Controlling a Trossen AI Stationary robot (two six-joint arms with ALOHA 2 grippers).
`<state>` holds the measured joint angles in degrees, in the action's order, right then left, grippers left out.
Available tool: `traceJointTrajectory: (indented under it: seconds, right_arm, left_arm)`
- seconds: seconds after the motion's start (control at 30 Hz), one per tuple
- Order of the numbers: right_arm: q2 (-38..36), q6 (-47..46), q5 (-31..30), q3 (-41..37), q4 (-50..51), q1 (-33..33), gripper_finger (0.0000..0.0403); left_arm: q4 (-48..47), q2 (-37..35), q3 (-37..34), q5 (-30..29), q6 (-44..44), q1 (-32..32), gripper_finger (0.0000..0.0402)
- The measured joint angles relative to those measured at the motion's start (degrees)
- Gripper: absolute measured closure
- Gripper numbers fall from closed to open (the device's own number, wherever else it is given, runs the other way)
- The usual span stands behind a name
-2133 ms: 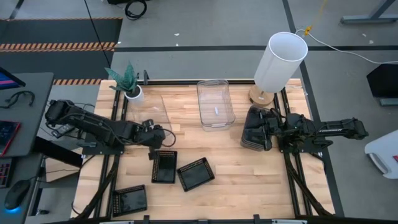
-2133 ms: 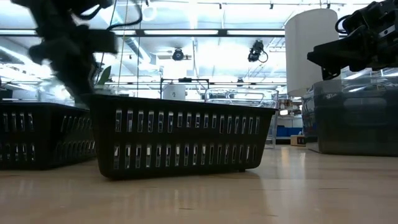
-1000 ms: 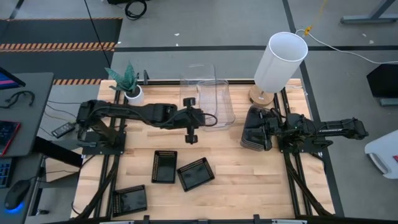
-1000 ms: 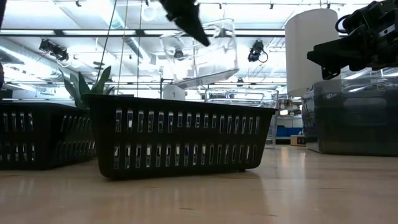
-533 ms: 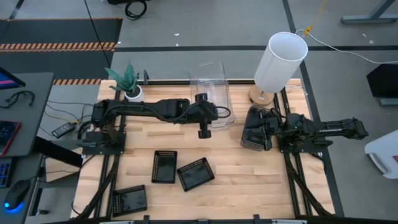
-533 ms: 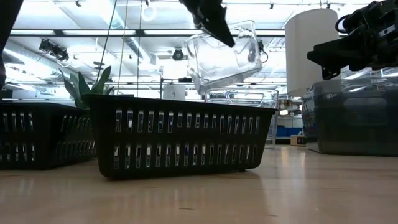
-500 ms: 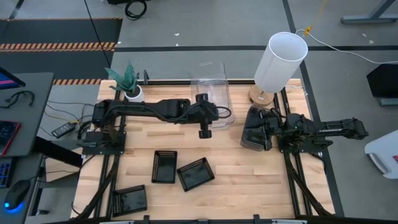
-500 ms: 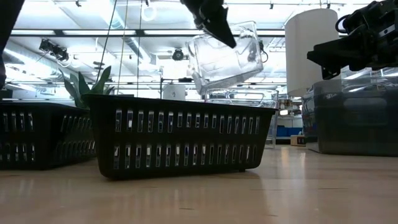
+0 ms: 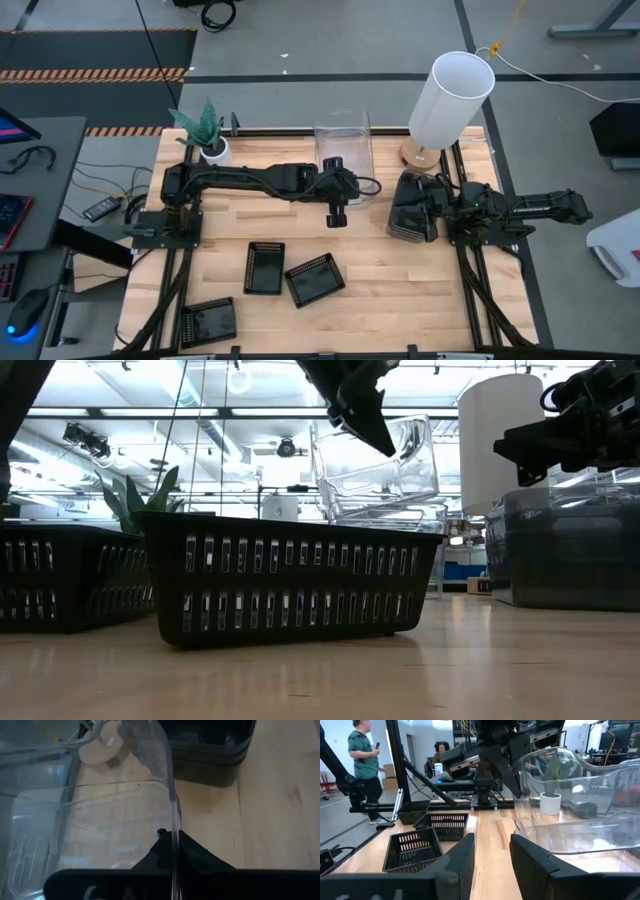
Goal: Stack baskets by color
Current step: Stack the left transparent bin on the transparent bins, then stack the top left black bin on the top black bin
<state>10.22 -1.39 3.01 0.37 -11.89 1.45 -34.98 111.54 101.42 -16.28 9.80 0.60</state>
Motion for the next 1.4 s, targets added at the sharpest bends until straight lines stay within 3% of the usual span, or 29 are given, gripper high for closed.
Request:
traceJointTrajectory:
  seconds: [0.33, 0.57, 0.9, 1.03, 1.2, 1.4]
  right_arm:
    - [0.0, 0.0, -0.2, 0.0, -0.1, 0.0, 0.0273]
    - [0.0, 0.0, -0.3, 0.0, -0.1, 0.0, 0.0273]
    - [0.0, 0.0, -0.3, 0.0, 0.0, 0.0, 0.0273]
    - [0.0, 0.0, -0.3, 0.0, 0.0, 0.0, 0.0273]
    - [0.0, 0.0, -0.3, 0.0, -0.1, 0.0, 0.0273]
    - [0.0, 0.0, -0.3, 0.0, -0.1, 0.0, 0.0273]
  left_arm:
    - [-6.0, -0.1, -0.6, 4.4, -3.8, 0.0, 0.0393]
    - [-15.7, -0.1, -0.6, 7.1, 1.1, -0.2, 0.0382]
    - [-18.3, -0.2, -0.2, 1.1, 1.8, -1.9, 0.0224]
    - [-20.1, -1.7, -0.1, 1.5, 1.1, -4.5, 0.0192]
    - [-24.3, -1.8, -3.3, 7.4, -1.2, -8.4, 0.0202]
    - [-28.7, -2.8, -6.5, 7.3, -7.5, -13.1, 0.0239]
